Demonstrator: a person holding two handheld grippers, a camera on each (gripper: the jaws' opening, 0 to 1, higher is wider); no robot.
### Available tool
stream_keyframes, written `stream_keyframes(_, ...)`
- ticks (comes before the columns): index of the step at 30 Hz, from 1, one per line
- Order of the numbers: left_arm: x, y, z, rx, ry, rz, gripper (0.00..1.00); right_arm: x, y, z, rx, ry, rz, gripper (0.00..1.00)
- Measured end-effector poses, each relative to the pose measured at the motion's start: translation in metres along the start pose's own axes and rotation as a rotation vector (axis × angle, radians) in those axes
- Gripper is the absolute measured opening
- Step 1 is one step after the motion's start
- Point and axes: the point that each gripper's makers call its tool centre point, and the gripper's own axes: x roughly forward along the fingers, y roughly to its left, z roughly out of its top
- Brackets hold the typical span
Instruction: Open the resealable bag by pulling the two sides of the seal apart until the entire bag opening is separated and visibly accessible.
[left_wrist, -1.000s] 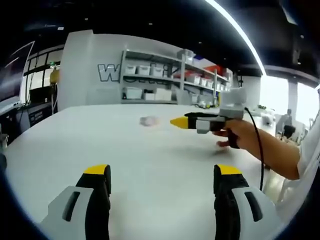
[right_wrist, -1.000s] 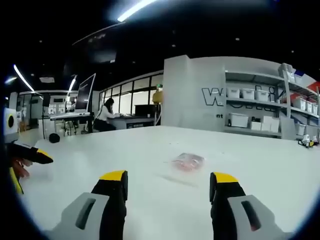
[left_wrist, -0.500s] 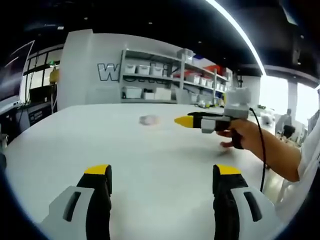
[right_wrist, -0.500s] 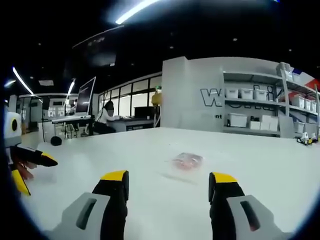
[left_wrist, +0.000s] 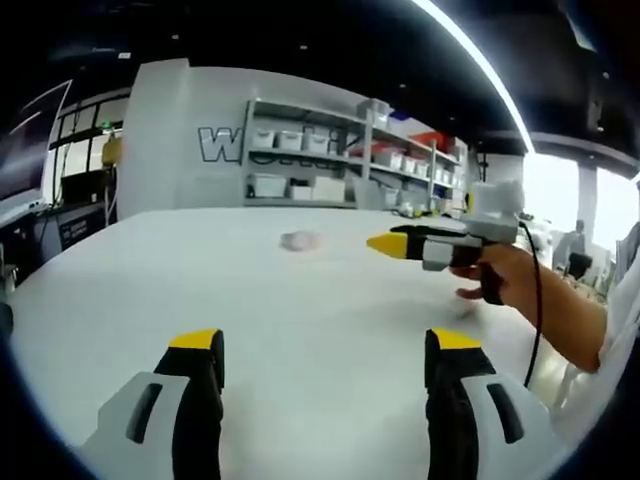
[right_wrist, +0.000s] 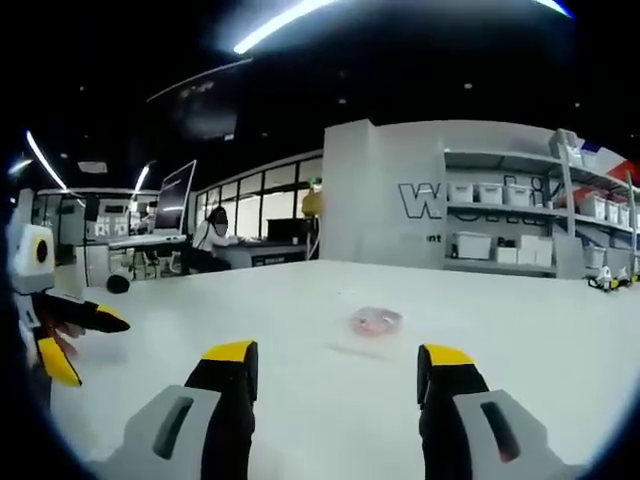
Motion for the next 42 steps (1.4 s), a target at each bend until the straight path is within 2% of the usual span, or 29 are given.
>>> stream_keyframes(14, 0.001, -0.005, 0.002, -0.016, -0.022, 0.009, 0.81, -0.037, 0.007, -0.001, 0.023, -0.020, -0.027, 0.62)
stream_keyframes(27, 0.002, -0.003, -0.001, -0.015, -0.024, 0.030, 0.81, -0.051, 0.009, -0.007, -0.006, -0.011, -0.067, 0.61)
stream_keyframes(32, 0.005, 0.002, -0.002, -0.008, -0.034, 0.053, 0.81, -0.055, 0.006, -0.018, -0.014, 0.014, -0.100, 0.63)
stream_keyframes(35, 0.007, 0.007, -0.001, 0.023, -0.047, 0.094, 0.81, -0.058, 0.003, -0.029, -0.031, 0.058, -0.144, 0.71)
stream_keyframes(36, 0.007, 0.009, 0.000, 0.032, -0.053, 0.107, 0.82, -0.058, 0.001, -0.031, -0.044, 0.071, -0.161, 0.79)
stream_keyframes(39, 0.007, 0.015, 0.005, 0.044, -0.081, 0.146, 0.90, -0.059, -0.003, -0.023, -0.033, 0.026, -0.195, 0.94)
stream_keyframes(41, 0.006, 0.019, 0.009, 0.037, -0.093, 0.167, 0.99, -0.060, -0.004, -0.021, -0.029, 0.018, -0.201, 0.99)
stream_keyframes(42, 0.007, 0.021, 0.009, 0.038, -0.089, 0.178, 0.99, -0.060, -0.005, -0.024, -0.029, 0.033, -0.201, 0.99)
